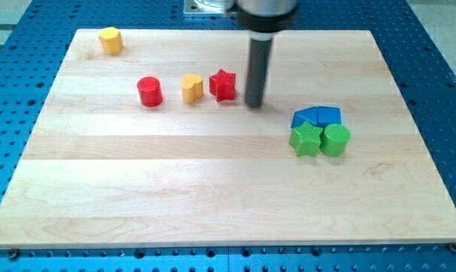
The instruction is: Move the red star towards the top center
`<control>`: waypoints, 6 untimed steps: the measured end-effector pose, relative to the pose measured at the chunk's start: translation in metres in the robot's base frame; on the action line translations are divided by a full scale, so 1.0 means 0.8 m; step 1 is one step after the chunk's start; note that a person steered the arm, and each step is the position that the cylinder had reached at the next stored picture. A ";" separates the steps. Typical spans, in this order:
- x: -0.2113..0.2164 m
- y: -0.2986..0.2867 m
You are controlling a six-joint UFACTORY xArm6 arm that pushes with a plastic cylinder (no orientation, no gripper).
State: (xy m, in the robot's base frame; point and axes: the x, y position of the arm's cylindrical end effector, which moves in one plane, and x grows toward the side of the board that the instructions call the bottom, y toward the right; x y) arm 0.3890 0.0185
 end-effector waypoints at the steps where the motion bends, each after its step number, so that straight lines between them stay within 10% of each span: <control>1: -0.031 -0.058; 4: -0.164 -0.056; 6: -0.179 -0.179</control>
